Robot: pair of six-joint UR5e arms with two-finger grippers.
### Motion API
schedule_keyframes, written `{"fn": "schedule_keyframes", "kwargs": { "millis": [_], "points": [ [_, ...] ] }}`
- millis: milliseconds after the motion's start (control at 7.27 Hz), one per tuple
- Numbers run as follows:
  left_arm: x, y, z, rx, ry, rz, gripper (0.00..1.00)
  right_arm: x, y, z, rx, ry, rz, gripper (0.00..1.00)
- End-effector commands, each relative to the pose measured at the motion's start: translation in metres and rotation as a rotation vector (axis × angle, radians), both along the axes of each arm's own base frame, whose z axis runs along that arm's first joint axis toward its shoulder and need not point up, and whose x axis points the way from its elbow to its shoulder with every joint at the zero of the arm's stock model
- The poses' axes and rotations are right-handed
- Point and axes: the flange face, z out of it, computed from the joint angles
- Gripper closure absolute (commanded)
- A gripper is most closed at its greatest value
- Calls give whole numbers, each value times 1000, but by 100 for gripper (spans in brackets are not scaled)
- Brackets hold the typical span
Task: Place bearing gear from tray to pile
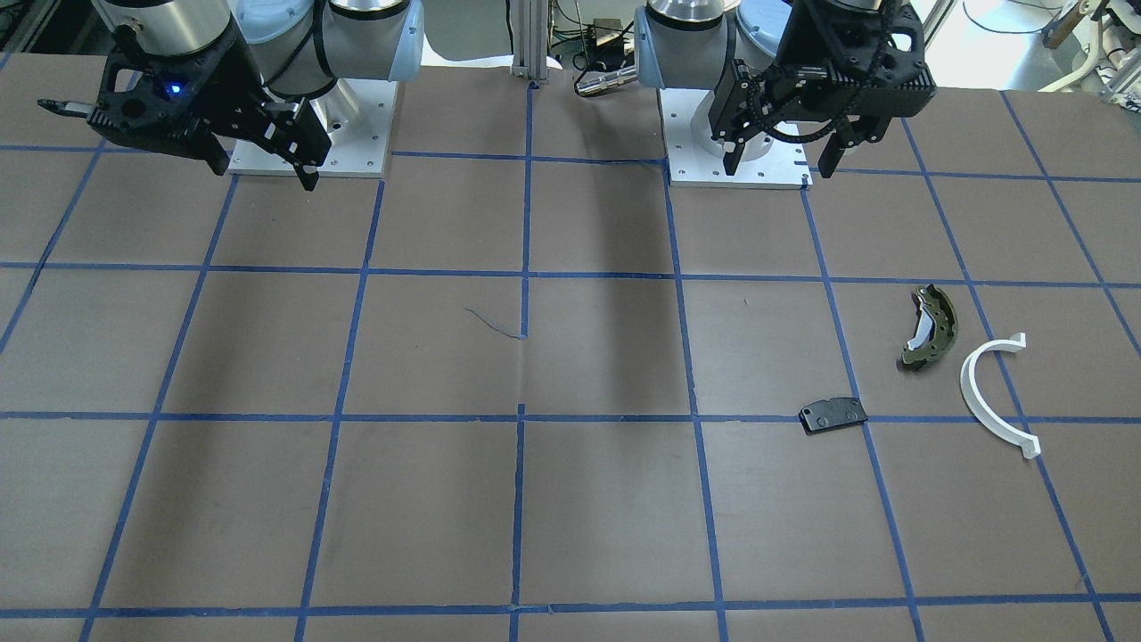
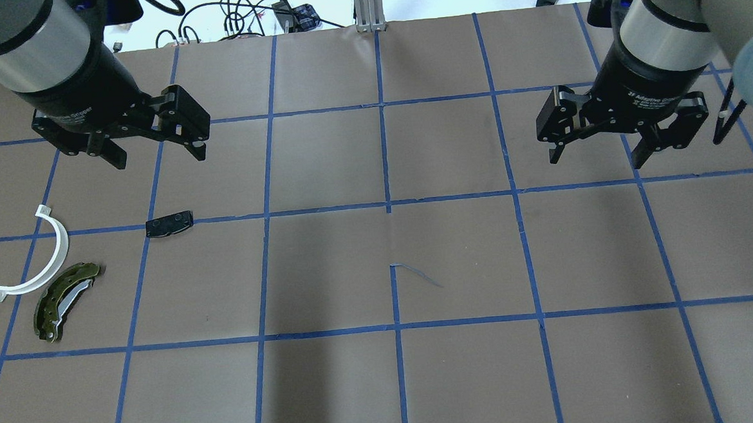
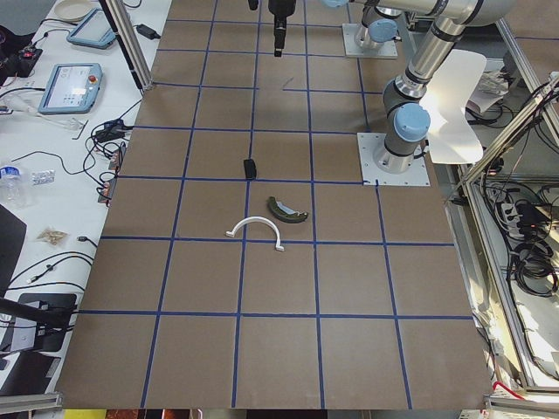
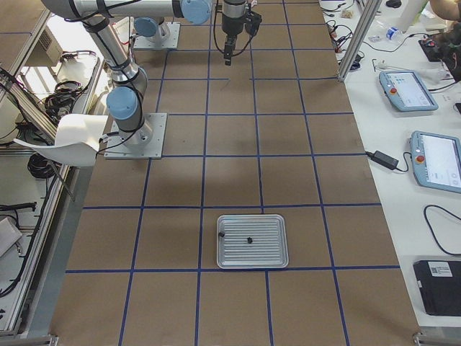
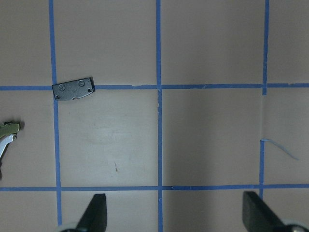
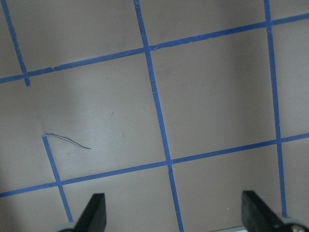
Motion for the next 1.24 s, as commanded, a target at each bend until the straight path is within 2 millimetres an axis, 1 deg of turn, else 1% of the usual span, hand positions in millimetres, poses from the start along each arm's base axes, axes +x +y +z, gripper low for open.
{"fn": "schedule_keyframes", "kwargs": {
  "millis": [0, 413, 688, 826, 963, 1101],
  "points": [
    [0, 0, 0, 0, 0, 0, 0, 0, 0, -1, 3, 2, 5, 0],
    [0, 0, 0, 0, -2, 0, 0, -2, -2, -1, -1, 12, 15, 0],
    [0, 0, 0, 0, -2, 0, 0, -10, -9, -1, -26, 20, -11, 0],
    [0, 0, 0, 0, -2, 0, 0, -22, -19, -11, -8, 19, -28, 0],
    [0, 0, 0, 0, -2, 0, 0, -53, -28, -13, -12, 17, -39, 0],
    [0, 1, 1, -2, -3, 0, 0, -90, -33, -12, -17, 16, -19, 0]
  ]
}}
